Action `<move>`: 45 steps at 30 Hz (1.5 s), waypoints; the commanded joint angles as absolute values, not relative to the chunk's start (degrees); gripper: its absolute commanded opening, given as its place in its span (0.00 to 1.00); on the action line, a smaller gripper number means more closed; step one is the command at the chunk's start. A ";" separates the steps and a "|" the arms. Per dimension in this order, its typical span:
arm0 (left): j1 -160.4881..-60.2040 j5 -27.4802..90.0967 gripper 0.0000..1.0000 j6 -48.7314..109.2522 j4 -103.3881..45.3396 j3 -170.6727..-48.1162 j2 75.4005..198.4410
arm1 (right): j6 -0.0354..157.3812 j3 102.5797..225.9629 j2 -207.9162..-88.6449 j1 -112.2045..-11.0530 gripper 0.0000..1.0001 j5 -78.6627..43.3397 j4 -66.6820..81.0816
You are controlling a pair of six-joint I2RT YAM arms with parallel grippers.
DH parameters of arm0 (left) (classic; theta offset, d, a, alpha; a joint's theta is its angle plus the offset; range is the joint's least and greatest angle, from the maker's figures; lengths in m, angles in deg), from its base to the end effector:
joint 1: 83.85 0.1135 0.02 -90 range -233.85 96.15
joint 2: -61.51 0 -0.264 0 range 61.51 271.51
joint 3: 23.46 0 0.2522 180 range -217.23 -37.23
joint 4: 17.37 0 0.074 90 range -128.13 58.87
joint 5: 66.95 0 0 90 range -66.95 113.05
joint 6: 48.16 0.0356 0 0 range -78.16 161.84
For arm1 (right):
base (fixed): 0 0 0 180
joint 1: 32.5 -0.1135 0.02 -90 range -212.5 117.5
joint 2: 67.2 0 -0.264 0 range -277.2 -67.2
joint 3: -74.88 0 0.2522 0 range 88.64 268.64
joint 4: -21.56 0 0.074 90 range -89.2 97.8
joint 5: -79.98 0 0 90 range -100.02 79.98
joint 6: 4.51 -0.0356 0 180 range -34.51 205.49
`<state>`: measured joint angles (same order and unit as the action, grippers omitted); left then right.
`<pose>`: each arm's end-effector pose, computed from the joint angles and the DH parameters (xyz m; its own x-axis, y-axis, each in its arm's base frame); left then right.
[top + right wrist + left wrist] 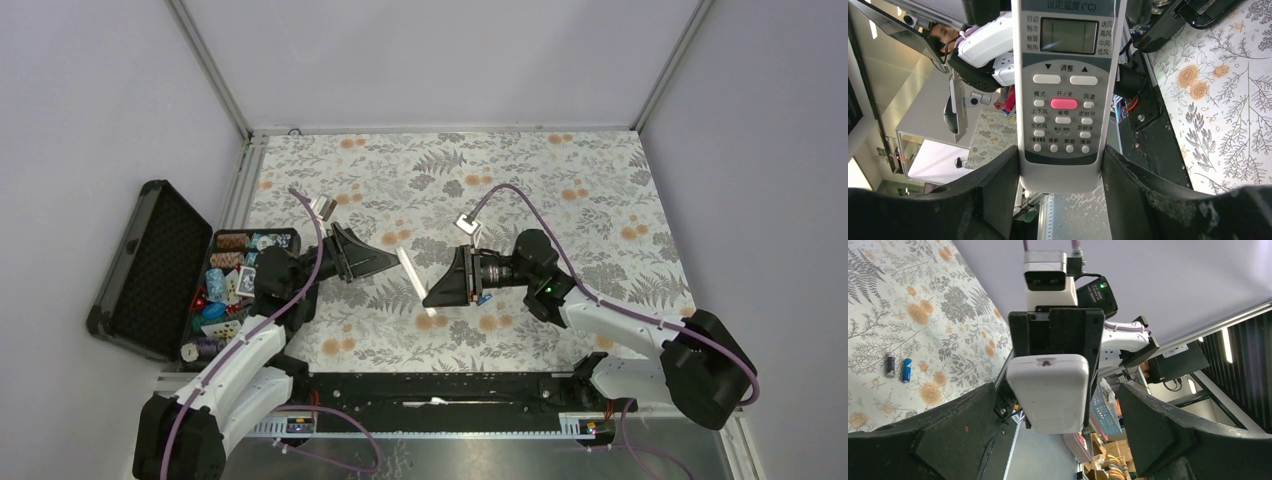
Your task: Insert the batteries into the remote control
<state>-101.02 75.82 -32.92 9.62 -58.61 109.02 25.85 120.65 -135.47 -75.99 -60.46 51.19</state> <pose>0.1641 -0.0804 0.2783 -0.8191 -0.3579 -0.4484 0.4733 0.0202 -0.8807 0.1633 0.1928 0.2742 -0.8116 -0.0124 -0.5841 -0.5798 -0.1063 0.8078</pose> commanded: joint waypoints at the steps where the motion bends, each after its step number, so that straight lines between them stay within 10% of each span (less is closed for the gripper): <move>1: -100.61 77.58 0.99 -36.89 19.03 -58.36 109.24 | 24.32 123.57 -137.15 -75.70 0.00 -62.90 56.49; 31: -100.61 78.36 0.89 -34.80 13.35 -59.82 111.70 | 32.25 128.21 -140.33 -78.60 0.00 -62.15 47.69; 40: -100.61 78.85 0.49 -35.43 14.97 -59.16 111.54 | 32.45 127.64 -139.85 -78.62 0.00 -60.81 47.23; 45: -100.68 78.31 0.00 -35.98 15.65 -58.64 111.54 | 33.72 127.54 -139.01 -78.64 0.14 -59.65 44.79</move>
